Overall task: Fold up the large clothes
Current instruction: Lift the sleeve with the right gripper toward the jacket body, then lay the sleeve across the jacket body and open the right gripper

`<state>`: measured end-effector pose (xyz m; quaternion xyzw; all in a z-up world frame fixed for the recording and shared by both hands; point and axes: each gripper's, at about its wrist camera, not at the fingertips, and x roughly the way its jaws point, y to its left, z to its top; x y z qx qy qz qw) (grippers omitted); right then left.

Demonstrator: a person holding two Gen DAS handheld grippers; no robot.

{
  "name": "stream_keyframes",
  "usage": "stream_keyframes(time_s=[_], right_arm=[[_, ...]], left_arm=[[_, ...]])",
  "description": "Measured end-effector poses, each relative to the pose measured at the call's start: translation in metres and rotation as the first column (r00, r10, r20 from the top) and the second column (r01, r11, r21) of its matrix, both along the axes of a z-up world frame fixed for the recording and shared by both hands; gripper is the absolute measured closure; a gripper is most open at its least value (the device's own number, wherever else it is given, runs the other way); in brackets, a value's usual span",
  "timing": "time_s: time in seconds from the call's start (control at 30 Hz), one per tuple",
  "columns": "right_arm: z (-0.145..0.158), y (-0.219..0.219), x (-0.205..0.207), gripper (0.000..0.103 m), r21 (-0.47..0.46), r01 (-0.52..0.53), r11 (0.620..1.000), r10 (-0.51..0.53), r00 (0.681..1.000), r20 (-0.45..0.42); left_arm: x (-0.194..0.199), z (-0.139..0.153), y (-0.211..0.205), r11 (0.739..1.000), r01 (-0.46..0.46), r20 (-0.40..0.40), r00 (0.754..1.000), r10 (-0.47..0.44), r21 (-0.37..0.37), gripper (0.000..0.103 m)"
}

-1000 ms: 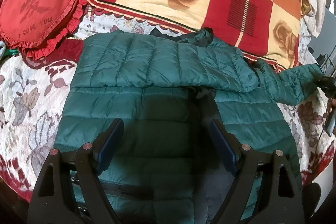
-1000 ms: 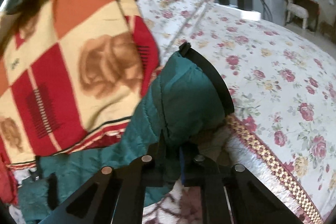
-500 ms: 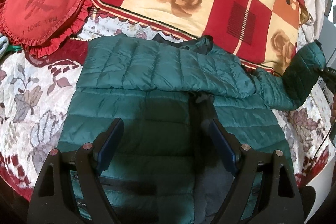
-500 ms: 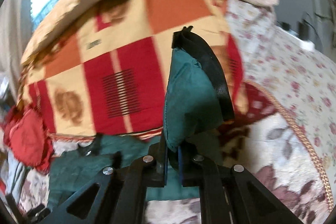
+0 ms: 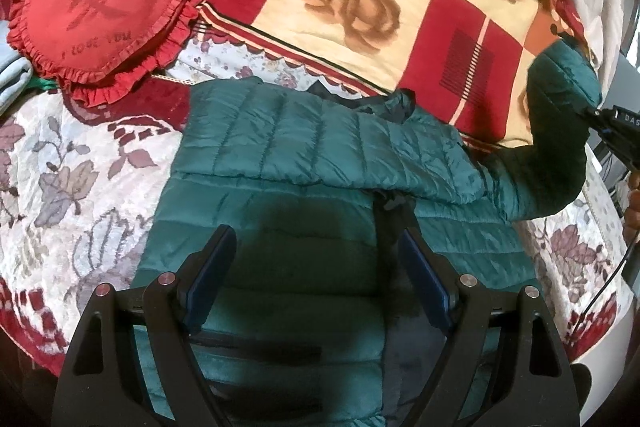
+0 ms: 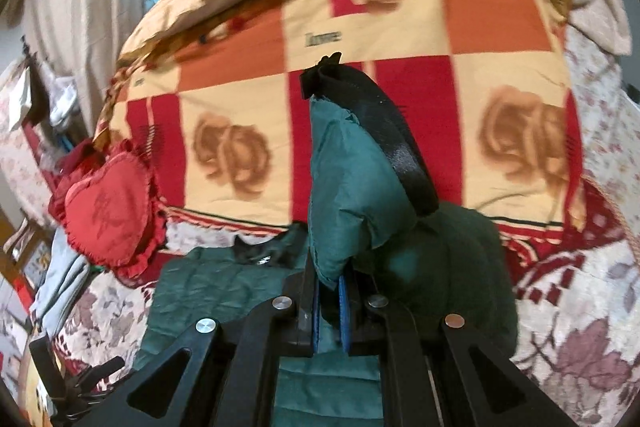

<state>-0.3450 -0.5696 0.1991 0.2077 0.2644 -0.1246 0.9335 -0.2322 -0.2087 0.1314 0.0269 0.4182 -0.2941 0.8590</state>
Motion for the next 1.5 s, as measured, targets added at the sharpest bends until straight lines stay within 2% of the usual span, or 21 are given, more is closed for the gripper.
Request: stream_keyframes(time_s=[0.27, 0.53, 0.87, 1.27, 1.43, 1.5], right_arm=[[-0.001, 0.055, 0.045, 0.096, -0.020, -0.116, 0.993, 0.115, 0.993, -0.028], [-0.025, 0.106, 0.089, 0.096, 0.005, -0.206, 0.979, 0.205, 0.976, -0.071], [-0.060, 0.156, 0.121, 0.096, 0.045, -0.289, 0.956, 0.292, 0.948, -0.124], [-0.104, 0.192, 0.171, 0.096, 0.052, -0.323, 0.945, 0.326, 0.914, -0.241], [-0.117, 0.200, 0.183, 0.096, 0.028, -0.333, 0.943, 0.326, 0.901, -0.287], [-0.118, 0.205, 0.185, 0.091, 0.010, -0.344, 0.939, 0.331, 0.896, -0.296]], left_arm=[[0.007, 0.005, 0.021, 0.999, -0.037, 0.006, 0.999, 0.037, -0.008, 0.019], [0.018, 0.002, 0.044, 0.997, -0.080, -0.011, 0.997, 0.080, -0.018, 0.020], [0.030, 0.001, 0.059, 0.993, -0.109, -0.028, 0.994, 0.109, -0.034, 0.020], [0.039, -0.006, 0.076, 0.989, -0.144, -0.058, 0.988, 0.141, -0.043, 0.019], [0.040, -0.008, 0.079, 0.988, -0.147, -0.067, 0.987, 0.144, -0.048, 0.020], [0.040, -0.008, 0.079, 0.988, -0.145, -0.066, 0.988, 0.142, -0.046, 0.020]])
